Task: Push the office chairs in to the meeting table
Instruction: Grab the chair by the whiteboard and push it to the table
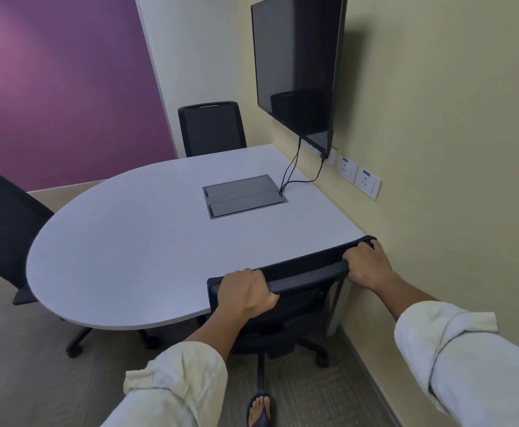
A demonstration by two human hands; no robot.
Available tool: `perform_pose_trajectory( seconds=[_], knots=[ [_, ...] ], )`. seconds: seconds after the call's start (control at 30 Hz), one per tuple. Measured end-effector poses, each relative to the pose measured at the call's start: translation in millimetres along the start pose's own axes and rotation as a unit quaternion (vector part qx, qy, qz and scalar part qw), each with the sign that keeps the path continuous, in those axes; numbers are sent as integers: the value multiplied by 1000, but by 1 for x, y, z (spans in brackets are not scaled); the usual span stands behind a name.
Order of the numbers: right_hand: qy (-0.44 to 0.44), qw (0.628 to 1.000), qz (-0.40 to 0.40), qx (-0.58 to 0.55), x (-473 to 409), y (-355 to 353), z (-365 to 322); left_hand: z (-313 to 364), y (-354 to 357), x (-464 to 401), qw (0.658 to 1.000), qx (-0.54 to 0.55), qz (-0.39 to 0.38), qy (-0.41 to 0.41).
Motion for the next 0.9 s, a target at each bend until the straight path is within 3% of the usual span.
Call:
perform_pose_trajectory(
  seconds=[0.27,0.43,0.9],
  knots=[
    [0,1000,5,-19,-1,-7,-1,0,-2,-8,1000,-12,-4,6],
    [-40,993,53,-96,5,-10,-24,1,-2,-8,1000,-16,-6,2],
    [-55,992,85,-74,35,-29,-87,2,-17,2,1000,9,-27,12]
  ],
)
Point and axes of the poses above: each hand's wrist, its own x-axis away from the middle knuckle, its own y-axis out of the palm, z = x × y, the point moved 5 cm from there along -x, towards the middle knuckle, and after that the axes turned 14 degrees about z, right-handed, at the moved point
